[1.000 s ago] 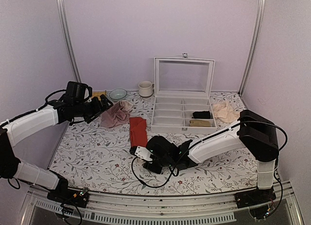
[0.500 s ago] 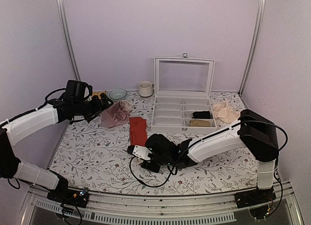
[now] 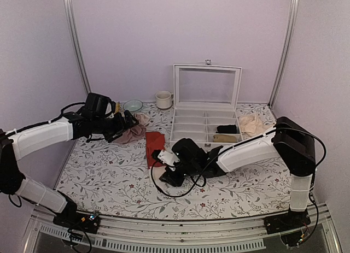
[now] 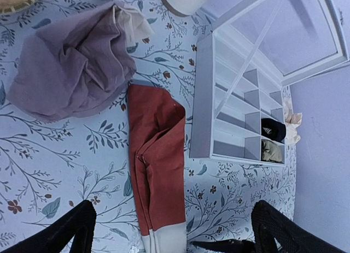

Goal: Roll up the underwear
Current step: Smooth out the underwear at the center of the board.

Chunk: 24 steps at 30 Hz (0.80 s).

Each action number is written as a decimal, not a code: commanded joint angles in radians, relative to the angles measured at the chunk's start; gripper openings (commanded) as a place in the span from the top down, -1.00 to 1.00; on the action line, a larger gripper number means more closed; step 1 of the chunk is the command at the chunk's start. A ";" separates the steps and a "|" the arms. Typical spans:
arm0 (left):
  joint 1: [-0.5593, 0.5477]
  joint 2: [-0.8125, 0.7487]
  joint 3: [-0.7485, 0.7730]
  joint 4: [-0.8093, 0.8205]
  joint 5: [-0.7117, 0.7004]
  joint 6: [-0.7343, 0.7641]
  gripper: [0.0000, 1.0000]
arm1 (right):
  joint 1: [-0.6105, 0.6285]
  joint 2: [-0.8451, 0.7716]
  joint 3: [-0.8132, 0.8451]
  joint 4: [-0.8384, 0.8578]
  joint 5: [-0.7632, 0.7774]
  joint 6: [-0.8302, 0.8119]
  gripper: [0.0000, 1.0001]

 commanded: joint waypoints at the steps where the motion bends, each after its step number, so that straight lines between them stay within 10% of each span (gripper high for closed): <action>1: -0.053 0.058 0.013 0.015 0.009 -0.055 -0.99 | -0.118 -0.207 -0.005 -0.045 -0.209 0.265 -0.03; 16: -0.139 0.320 0.066 -0.077 0.139 -0.147 -0.99 | -0.224 -0.242 -0.055 -0.030 -0.378 0.470 0.03; 24: -0.158 0.400 0.070 -0.083 0.194 -0.163 -0.30 | -0.226 -0.280 -0.105 -0.030 -0.349 0.474 0.02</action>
